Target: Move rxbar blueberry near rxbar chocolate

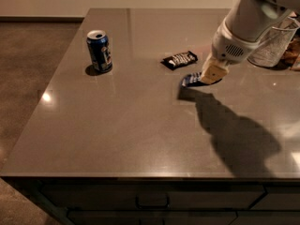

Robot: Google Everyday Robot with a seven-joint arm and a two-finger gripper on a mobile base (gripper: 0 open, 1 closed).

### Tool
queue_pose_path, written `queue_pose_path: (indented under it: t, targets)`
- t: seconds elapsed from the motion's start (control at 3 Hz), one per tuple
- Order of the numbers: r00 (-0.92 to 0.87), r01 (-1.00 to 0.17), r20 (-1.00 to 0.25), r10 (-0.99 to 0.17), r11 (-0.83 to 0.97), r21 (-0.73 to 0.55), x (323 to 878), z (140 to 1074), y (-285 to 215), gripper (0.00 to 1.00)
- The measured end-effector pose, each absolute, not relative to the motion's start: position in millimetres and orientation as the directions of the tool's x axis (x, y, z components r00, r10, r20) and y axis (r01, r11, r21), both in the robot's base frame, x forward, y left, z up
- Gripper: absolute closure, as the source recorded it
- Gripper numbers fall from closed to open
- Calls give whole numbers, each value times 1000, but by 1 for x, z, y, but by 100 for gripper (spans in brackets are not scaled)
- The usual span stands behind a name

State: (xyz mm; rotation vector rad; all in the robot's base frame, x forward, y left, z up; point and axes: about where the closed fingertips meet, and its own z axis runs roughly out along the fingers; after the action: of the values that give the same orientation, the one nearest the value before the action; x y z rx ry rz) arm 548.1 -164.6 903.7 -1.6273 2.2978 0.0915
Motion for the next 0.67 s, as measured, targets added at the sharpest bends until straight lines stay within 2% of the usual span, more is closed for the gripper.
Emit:
queue_pose_path:
  t: [0.33, 0.67]
  targets:
    - [-422, -868, -322, -848, 480, -126, 576, 899, -198, 100]
    - [-485, -827, -343, -804, 549, -118, 600, 892, -209, 82]
